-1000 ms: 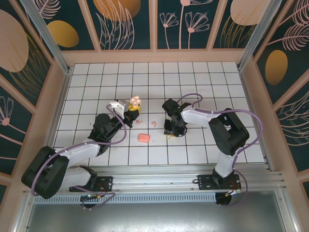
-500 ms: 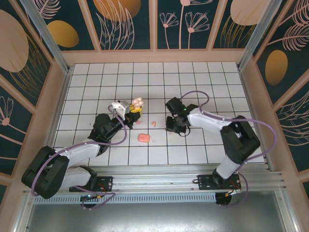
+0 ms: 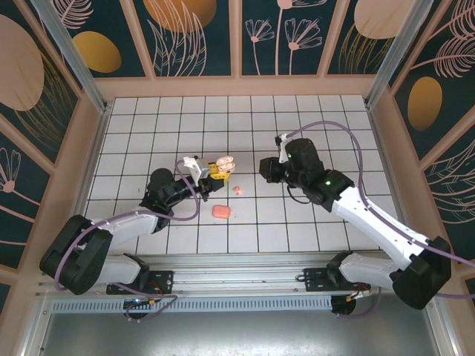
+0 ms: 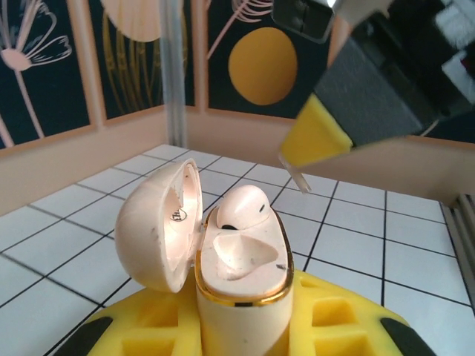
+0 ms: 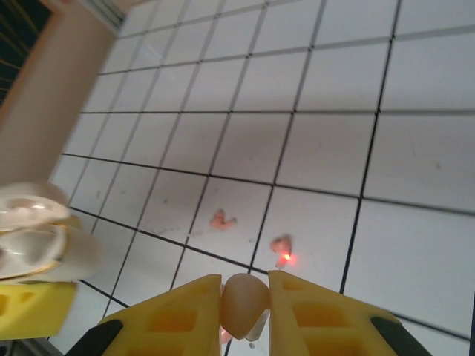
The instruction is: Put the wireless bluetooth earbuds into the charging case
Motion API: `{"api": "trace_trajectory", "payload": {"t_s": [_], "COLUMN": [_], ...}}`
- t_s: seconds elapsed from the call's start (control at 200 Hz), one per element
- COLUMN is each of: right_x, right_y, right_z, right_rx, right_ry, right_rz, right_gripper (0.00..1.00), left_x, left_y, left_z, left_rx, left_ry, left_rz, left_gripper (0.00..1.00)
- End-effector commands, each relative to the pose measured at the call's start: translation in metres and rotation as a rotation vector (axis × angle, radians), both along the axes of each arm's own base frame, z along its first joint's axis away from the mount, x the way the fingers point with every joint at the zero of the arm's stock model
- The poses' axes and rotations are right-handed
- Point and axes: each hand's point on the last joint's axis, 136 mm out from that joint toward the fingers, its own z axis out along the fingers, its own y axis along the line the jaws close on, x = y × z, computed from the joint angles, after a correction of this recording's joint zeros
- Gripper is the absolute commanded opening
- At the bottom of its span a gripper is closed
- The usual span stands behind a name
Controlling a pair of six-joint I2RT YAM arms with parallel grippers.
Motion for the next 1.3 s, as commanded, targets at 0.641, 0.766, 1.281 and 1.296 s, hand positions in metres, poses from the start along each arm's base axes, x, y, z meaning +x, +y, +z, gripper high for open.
{"api": "trace_trajectory", "payload": {"t_s": [0.641,0.766,1.281,1.296], "right_x": [-0.023,-0.025,-0.031,-0.031], "right_y": [0.087,0.092,0.105,0.105], "right_z": [0.091,0.083,0.067,0.067], "right_rx": [0.074,0.077,0.091,0.091], "right_ry": [-0.303,-0.295,-0.275,-0.275], "right_rz": [0.331,0.335,0.378,0.378], "right_gripper": [0.2,0.2,0.2,0.2], "left_x": [-0.011,-0.011,-0.011,-0.011], "left_y": [-0.016,-0.016,-0.016,-0.016], "left_z": [0.026,0.029,0.038,0.038], "left_rx": [-0.04,-0.053,-0.088,-0.09], "left_ry": [-0.108,-0.106,-0.1,-0.101], "left_rz": [-0.104,-0.105,-0.099,-0.1], "left_gripper": [0.04,0.04,0.04,0.04]}}
